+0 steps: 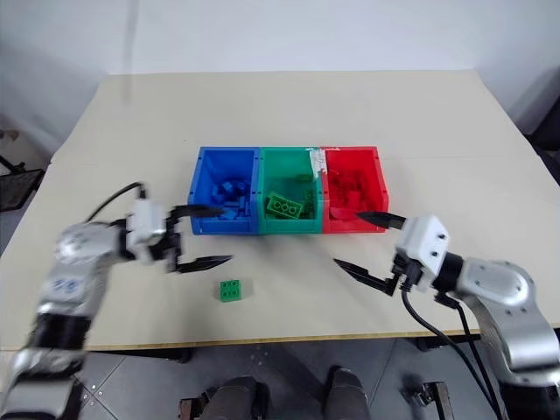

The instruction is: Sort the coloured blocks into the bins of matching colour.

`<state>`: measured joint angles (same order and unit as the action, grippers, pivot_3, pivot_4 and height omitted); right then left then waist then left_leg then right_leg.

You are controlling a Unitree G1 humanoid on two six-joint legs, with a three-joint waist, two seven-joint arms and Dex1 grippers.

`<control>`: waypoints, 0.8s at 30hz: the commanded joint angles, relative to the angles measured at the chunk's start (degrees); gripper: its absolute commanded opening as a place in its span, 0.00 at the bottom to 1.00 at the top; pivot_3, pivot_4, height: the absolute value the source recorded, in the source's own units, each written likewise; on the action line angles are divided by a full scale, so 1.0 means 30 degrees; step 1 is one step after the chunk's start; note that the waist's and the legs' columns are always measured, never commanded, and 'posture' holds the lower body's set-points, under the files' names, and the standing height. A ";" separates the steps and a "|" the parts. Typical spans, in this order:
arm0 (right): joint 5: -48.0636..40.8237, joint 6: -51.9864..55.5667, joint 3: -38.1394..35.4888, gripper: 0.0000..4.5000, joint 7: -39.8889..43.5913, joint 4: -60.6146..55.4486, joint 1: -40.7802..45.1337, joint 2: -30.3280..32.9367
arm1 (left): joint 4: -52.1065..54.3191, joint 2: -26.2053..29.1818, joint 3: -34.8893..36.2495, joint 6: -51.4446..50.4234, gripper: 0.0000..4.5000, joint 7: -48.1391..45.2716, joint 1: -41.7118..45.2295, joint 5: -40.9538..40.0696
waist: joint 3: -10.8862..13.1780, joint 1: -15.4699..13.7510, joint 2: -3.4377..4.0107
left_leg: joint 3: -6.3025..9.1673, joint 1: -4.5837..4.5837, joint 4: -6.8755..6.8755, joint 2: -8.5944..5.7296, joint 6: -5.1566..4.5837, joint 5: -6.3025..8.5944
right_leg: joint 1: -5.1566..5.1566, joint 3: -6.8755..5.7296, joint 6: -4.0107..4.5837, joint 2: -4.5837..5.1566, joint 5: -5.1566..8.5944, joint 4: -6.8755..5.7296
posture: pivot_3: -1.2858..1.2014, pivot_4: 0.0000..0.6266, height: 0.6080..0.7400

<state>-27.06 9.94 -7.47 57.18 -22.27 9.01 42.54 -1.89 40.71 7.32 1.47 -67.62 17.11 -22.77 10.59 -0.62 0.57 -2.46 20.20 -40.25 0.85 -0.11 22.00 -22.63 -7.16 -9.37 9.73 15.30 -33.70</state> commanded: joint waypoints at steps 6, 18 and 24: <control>-0.0122 -0.0733 0.2715 1.00 0.3353 0.2078 0.2775 -0.0372 | 0.0489 0.2101 0.5560 0.0817 0.99 0.1347 -0.7268 0.0370 | 0.0007 -0.0187 -0.0022 | -0.0010 0.0005 -0.0007 0.0004 0.0008 0.0004 | -0.0001 -0.0010 0.0004 -0.0001 0.0002 0.0020 | 0.52 0.24 1.00; 0.0639 -0.1990 0.2303 1.00 0.4457 0.3866 0.2083 0.0056 | 0.6481 0.2933 0.2091 -0.2124 0.99 0.1505 -0.7807 0.0372 | 0.0005 -0.0256 -0.0032 | -0.0015 0.0000 0.0027 0.0004 0.0025 0.0014 | -0.0009 -0.0016 0.0010 -0.0001 0.0001 0.0003 | 0.52 0.24 1.00; 0.1003 -0.2238 0.1457 1.00 0.3854 0.3312 -0.0055 0.0549 | 0.7568 0.0903 -0.2843 -0.6097 0.99 0.5226 -0.4214 0.3448 | 0.0000 -0.0247 -0.0024 | -0.0040 -0.0011 0.0023 0.0003 0.0025 0.0013 | -0.0010 -0.0007 0.0010 -0.0003 0.0001 -0.0009 | 0.52 0.24 1.00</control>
<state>-23.87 3.83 -0.81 69.76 -9.91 10.05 43.50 18.57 44.51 2.72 -12.88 -54.76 2.89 -15.00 10.59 -1.36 0.50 -2.58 20.16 -40.18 0.85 -0.04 22.04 -22.66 -7.18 -9.34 9.73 15.31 -33.75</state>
